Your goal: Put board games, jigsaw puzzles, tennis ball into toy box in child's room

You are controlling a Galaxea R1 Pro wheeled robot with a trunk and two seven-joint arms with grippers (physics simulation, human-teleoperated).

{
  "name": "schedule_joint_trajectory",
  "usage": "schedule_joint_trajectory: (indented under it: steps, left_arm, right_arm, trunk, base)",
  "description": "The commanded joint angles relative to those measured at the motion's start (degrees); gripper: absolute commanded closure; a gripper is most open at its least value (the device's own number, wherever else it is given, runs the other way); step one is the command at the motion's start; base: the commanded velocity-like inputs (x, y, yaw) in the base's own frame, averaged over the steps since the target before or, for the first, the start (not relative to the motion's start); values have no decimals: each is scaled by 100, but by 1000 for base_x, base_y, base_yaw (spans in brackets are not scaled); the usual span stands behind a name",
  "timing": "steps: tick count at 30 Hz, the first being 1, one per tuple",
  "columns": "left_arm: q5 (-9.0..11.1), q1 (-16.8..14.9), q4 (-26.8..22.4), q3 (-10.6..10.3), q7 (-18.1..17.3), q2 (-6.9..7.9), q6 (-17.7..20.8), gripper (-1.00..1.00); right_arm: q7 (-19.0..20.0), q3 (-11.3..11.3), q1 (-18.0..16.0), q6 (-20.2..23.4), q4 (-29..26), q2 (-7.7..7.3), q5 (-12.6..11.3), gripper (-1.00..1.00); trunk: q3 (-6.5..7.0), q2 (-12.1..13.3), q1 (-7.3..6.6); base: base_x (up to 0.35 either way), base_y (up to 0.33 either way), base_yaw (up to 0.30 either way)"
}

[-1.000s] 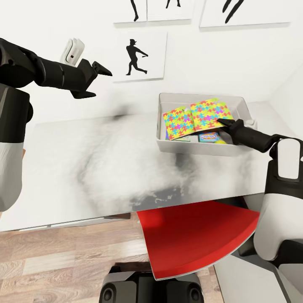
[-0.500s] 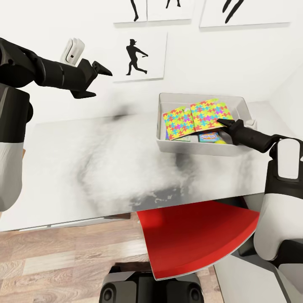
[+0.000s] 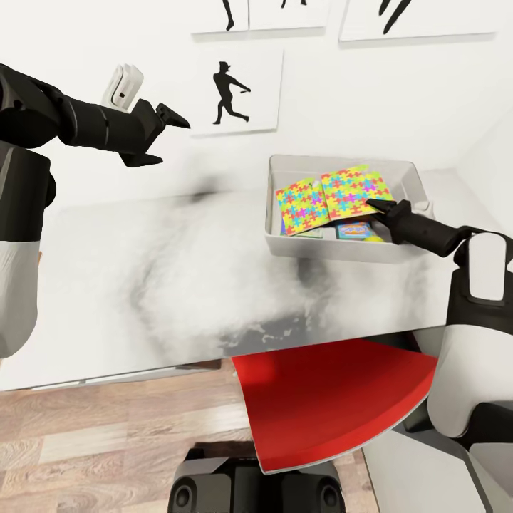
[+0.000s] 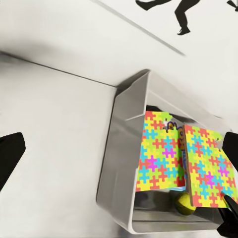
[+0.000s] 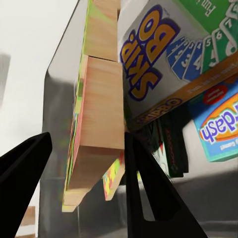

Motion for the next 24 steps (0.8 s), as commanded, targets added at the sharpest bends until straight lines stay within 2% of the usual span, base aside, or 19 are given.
schedule_joint_trajectory:
  steps: [1,8,16,24]
  left_arm:
    - [42,-8,-1,-6,47,2,6,-100]
    - [42,-8,0,-6,47,2,6,-100]
    - [42,-4,0,-6,47,2,6,-100]
    - [42,-4,-2,-6,45,1,6,-100]
  right_arm:
    - [-41,-7,-10,31,44,-1,129,100]
    - [-314,-15,-71,31,92,15,116,100]
    - [-423,-17,-172,31,119,13,116,100]
    - [-742,-23,-610,31,505,-1,114,100]
  trunk:
    - [-16,-7,5]
    - [-46,-7,5]
    - [-53,-7,5]
    - [-54,-7,5]
  base:
    - [0,0,0]
    - [0,0,0]
    - [0,0,0]
    - [0,0,0]
